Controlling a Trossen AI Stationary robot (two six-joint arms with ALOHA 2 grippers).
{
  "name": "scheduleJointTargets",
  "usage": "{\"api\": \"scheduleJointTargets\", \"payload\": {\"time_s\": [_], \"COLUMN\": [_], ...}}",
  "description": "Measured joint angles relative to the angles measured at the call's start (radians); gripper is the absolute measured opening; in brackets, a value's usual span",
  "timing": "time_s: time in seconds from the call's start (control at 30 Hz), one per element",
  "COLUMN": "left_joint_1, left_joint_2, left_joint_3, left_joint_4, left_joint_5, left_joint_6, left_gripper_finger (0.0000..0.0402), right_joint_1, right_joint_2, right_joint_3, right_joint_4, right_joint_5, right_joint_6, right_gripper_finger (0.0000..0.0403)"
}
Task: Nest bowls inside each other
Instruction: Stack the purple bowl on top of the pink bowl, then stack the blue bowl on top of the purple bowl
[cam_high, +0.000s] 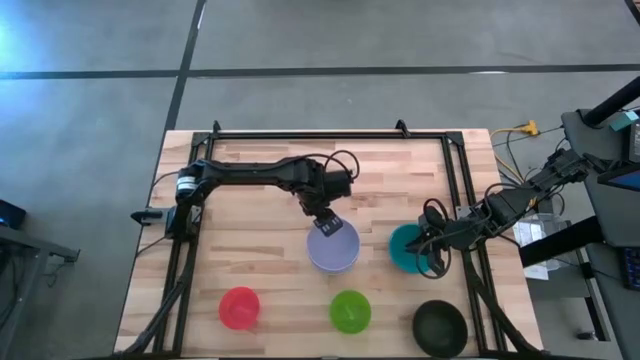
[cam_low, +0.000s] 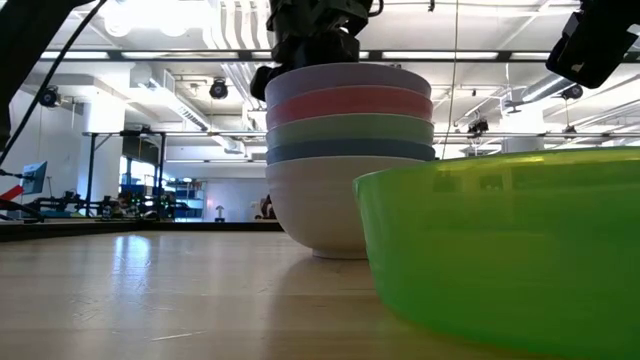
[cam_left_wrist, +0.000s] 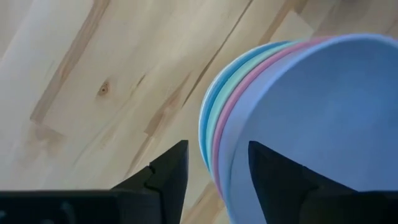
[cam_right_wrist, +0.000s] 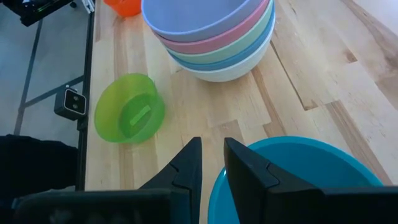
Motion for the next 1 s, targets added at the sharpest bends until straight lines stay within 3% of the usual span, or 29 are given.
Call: {"api": "scheduleJointTargets", "payload": {"time_s": [0.37, 0.5, 0.7, 1.0], "left_joint_1": [0.001, 0.001, 0.001, 0.005], "left_joint_2": [-0.008, -0.009, -0.007, -0.006], "left_joint_3": [0.017, 0.013, -0.001, 0.0], "left_joint_4": [0.103, 0.102, 0.098, 0.097], "left_joint_5": [0.0, 0.008, 0.03, 0.031], "left_joint_6": [-0.001, 0.008, 0.049, 0.052], "left_gripper_finger": [0.0144, 0.0108, 0.0011, 0.0001], "right_joint_1": [0.0, 0.0, 0.0, 0.0], "right_joint_2": [0.0, 0.0, 0.0, 0.0], "right_joint_3": [-0.004, -0.019, -0.042, -0.051], "right_joint_4": [0.001, 0.0, 0.001, 0.002], "right_joint_5": [0.0, 0.0, -0.001, -0.001], "right_joint_6": [0.0, 0.007, 0.034, 0.045], "right_gripper_finger": [0.0063, 0.0063, 0.0063, 0.0063]}}
